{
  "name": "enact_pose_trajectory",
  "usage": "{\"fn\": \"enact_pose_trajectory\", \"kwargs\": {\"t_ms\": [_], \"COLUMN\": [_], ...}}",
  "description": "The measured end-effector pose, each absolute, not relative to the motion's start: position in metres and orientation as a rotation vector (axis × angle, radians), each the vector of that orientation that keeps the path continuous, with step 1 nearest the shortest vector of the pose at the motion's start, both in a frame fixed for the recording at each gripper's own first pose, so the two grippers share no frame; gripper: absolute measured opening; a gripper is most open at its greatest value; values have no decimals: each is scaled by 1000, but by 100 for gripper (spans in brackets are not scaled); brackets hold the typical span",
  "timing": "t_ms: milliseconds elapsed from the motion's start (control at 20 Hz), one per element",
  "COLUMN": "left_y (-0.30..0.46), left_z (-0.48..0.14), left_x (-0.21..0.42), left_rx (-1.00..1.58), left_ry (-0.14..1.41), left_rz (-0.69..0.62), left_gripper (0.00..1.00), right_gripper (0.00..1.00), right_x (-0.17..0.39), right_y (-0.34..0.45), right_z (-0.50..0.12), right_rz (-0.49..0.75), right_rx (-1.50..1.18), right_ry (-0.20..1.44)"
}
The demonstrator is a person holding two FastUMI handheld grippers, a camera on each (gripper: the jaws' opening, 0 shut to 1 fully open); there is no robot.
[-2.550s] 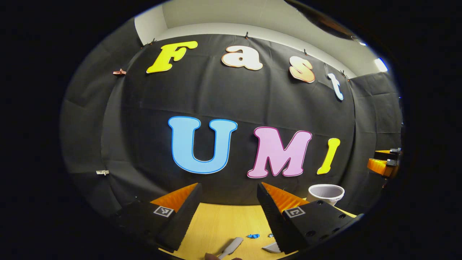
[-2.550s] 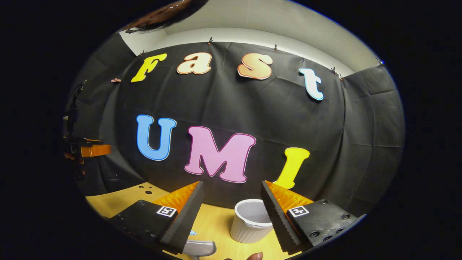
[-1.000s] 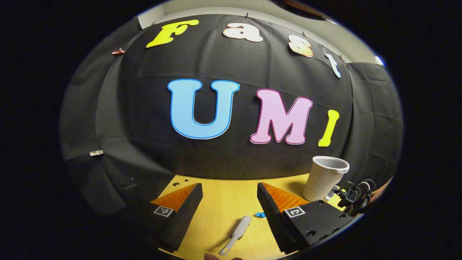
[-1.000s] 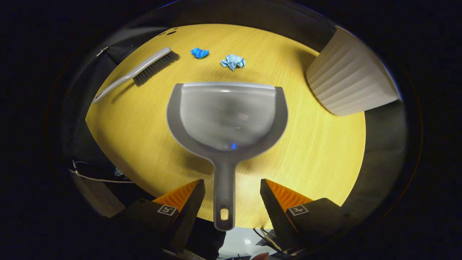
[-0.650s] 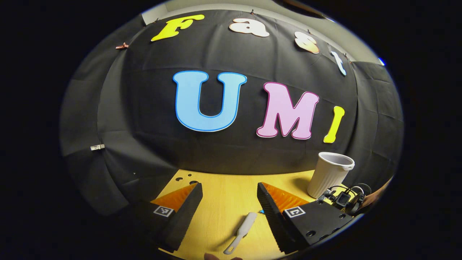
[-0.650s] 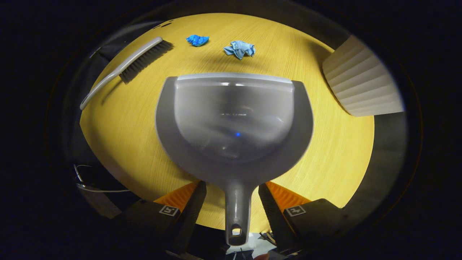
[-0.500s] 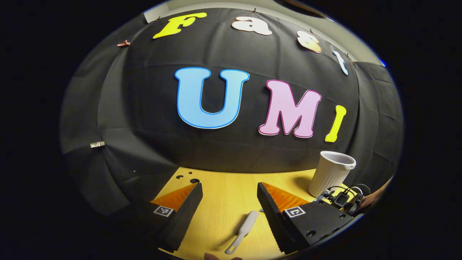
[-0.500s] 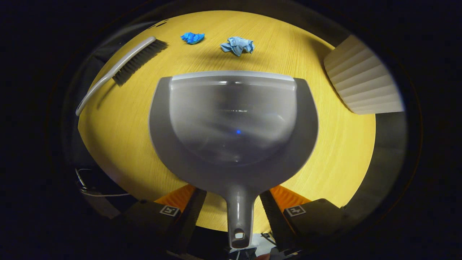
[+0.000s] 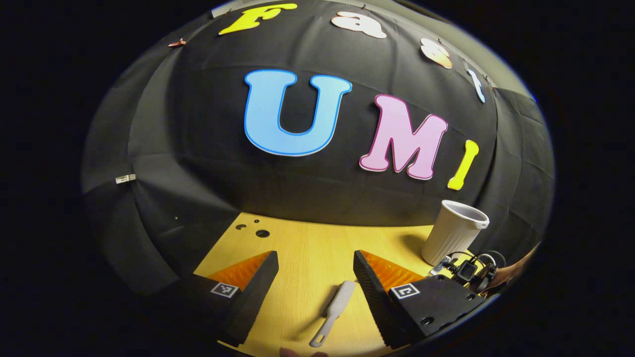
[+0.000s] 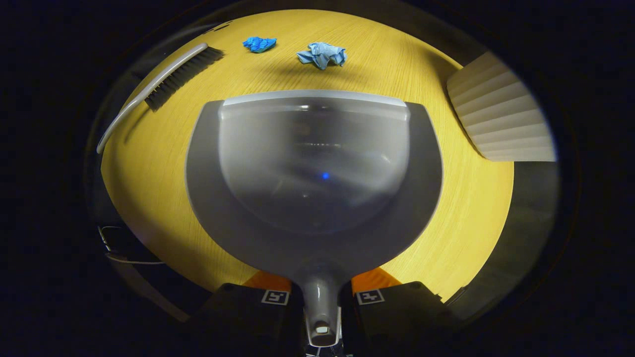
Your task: Pick up the small broom and dustpan from the desktop, sweep the trash into the dustpan with the broom, and then empty the trash into the garbage bin.
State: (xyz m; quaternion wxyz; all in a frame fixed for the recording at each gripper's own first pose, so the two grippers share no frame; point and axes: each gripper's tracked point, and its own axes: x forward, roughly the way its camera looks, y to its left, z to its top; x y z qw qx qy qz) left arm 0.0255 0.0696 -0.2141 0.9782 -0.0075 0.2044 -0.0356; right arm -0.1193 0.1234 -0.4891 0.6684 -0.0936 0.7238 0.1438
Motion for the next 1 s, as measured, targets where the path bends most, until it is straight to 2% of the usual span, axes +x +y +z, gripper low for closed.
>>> {"fn": "enact_pose_trajectory", "kwargs": {"t_ms": [100, 250, 350, 400, 450, 500, 750, 1000], "left_y": [60, 36, 31, 33, 35, 36, 42, 53], "left_z": [-243, -299, -339, -355, -366, -378, -428, -451], "left_x": [26, 12, -1, -5, -7, -7, -25, -26], "left_rx": [5, 10, -15, -6, 32, 87, 235, 309], "left_ry": [512, 757, 927, 990, 1034, 1080, 1297, 1391], "left_rz": [-120, -251, -276, -275, -276, -289, -307, -285], "left_gripper": [96, 96, 92, 96, 92, 96, 95, 93], "right_gripper": [34, 34, 34, 34, 34, 34, 34, 34], "right_x": [-119, -116, -114, -112, -110, -110, -108, -106], "right_y": [119, 111, 105, 102, 99, 95, 86, 87], "right_z": [-484, -479, -478, -478, -477, -477, -479, -476], "right_rz": [325, 331, 328, 329, 328, 327, 331, 329], "right_rx": [-201, -190, -177, -173, -170, -166, -174, -148], "right_ry": [1615, 1591, 1580, 1570, 1563, 1558, 1544, 1526]}}
